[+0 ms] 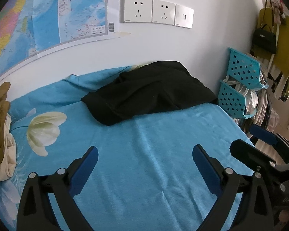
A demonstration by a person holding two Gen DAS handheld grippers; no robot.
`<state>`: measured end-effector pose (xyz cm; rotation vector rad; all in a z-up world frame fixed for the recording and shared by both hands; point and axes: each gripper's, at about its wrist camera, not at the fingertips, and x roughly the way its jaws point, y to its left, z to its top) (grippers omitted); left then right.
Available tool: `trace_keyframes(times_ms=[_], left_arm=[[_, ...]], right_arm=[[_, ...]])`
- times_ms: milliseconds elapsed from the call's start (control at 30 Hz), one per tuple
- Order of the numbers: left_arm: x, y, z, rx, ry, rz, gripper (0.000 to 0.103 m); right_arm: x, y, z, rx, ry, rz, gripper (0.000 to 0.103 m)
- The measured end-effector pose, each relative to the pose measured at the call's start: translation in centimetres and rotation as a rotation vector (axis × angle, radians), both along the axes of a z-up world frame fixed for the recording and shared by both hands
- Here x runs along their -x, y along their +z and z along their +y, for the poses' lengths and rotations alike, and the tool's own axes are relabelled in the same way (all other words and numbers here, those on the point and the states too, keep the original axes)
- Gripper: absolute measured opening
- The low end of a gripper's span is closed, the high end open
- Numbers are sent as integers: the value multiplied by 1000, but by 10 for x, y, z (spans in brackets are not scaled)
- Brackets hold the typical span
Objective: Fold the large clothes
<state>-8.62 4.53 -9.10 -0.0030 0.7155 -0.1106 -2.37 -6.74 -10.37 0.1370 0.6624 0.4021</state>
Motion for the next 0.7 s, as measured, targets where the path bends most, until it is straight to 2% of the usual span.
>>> trace_keyframes(times_ms=[300, 333, 367, 400, 467, 500, 700], left_arm=[[0, -2, 3, 20, 4, 6, 93], [1, -2, 4, 22, 3, -8, 91], [2, -1, 4, 16, 4, -17, 83], [2, -1, 4, 12, 3, -14, 82], [1, -1, 4, 22, 1, -3, 87], [1, -2, 4, 25, -2, 0, 96], [1, -3, 6, 37, 6, 6, 96]], right_arm=[[-1, -2, -2, 6, -2, 8, 97], [-1, -2, -2, 6, -2, 10, 97], [-1, -2, -2, 4, -1, 13, 97], [-1, -2, -3, -1, 0, 13, 97], [-1, -2, -2, 2, 0, 11, 97], [-1, -2, -2, 1, 0, 11, 97], [-1, -2, -2, 4, -2, 11, 97]])
